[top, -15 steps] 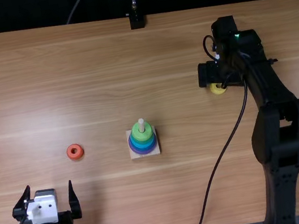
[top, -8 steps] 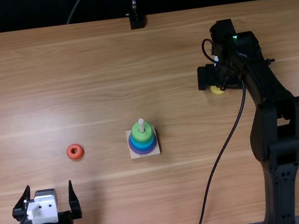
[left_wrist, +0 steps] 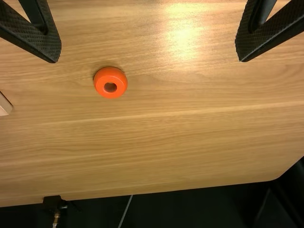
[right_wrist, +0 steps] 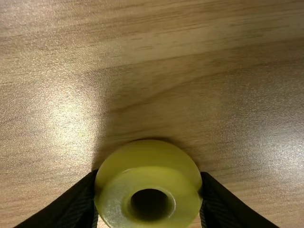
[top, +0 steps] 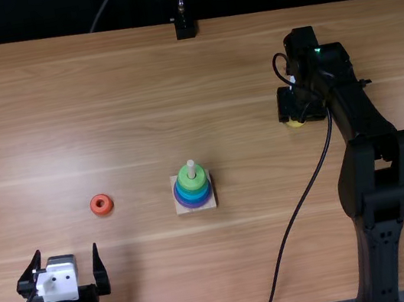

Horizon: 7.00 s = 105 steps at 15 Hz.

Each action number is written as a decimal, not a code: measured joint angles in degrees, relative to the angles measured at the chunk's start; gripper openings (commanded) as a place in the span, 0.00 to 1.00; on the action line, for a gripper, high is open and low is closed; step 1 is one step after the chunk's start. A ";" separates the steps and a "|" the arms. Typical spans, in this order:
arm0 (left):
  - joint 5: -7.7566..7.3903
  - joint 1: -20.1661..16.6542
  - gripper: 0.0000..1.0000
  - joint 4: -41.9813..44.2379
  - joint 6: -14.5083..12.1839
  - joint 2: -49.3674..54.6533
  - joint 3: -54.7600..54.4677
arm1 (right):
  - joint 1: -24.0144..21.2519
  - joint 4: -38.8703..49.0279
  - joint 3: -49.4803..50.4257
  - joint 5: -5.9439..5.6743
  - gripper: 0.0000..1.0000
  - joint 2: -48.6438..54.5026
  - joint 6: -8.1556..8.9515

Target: Build the Hanoi tower: stack the rings onto the peg from bottom to top in this color order: purple, dark blue, light blue, dark green, light green, yellow, orange.

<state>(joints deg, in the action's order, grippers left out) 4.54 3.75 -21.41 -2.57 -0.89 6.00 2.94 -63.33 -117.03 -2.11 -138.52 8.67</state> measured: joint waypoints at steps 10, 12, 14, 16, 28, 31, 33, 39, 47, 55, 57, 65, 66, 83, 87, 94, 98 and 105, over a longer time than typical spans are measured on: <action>0.00 0.00 1.00 -0.02 0.02 0.00 0.00 | 4.59 -0.07 0.07 0.00 0.00 13.51 -4.61; -0.02 0.00 1.00 0.00 0.02 0.00 0.00 | 8.15 -0.81 0.04 0.15 0.00 16.79 -6.25; -0.02 0.00 1.00 0.00 0.00 0.00 0.00 | 11.69 -4.35 0.04 0.15 0.00 19.10 -7.10; -0.02 0.02 1.00 0.00 0.07 0.00 0.00 | 15.72 -7.02 0.04 0.22 0.00 20.96 -7.37; -0.02 0.02 1.00 0.02 0.02 0.00 0.00 | 33.44 -13.07 -0.59 2.62 0.00 25.99 -7.41; 0.00 0.00 1.00 -0.02 0.00 0.00 0.00 | 33.73 -13.03 -1.68 2.73 0.00 26.01 -7.34; 0.00 0.00 1.00 -0.02 0.02 0.00 0.00 | 33.73 -12.96 -1.70 2.73 0.00 26.01 -7.30; 0.00 0.02 1.00 -0.02 0.00 0.00 0.00 | 34.60 -12.52 -1.73 2.73 0.00 26.01 -7.28; 0.00 0.00 1.00 0.00 0.00 0.00 0.00 | 34.84 -12.55 -1.73 2.73 0.00 25.97 -7.26; 0.02 0.00 1.00 0.02 0.04 0.00 0.00 | 36.06 -12.48 -1.73 2.71 0.44 24.39 -7.17; 0.00 0.00 1.00 0.00 0.02 0.00 0.00 | 36.06 -12.61 -1.73 2.71 1.00 24.39 -7.15; -0.02 0.00 1.00 0.00 0.00 0.00 0.00 | 36.04 -10.49 -1.73 2.69 1.00 24.39 -7.17; -0.02 0.00 1.00 0.00 0.04 0.00 0.00 | 36.04 -7.98 -1.73 2.64 1.00 24.39 -7.19; 0.00 0.00 1.00 0.00 0.02 0.00 0.00 | 6.71 54.12 59.47 -8.44 1.00 67.54 -7.28; -0.02 0.00 1.00 -0.02 0.02 0.00 0.00 | 0.83 62.97 72.85 -5.14 1.00 83.80 -7.30; -0.02 0.00 1.00 -0.02 0.04 0.00 0.00 | -3.48 66.27 90.68 3.80 1.00 105.13 -7.30; -0.02 0.00 1.00 -0.02 -0.02 0.00 0.00 | -3.48 65.94 101.59 4.96 1.00 120.02 -7.30; 0.00 0.00 1.00 -0.02 0.00 0.00 0.00 | -4.11 63.54 113.00 5.31 1.00 135.36 -7.23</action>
<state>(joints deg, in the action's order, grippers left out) 4.54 3.75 -21.43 -2.57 -0.89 6.00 -1.17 0.21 -4.03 3.20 -3.16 1.43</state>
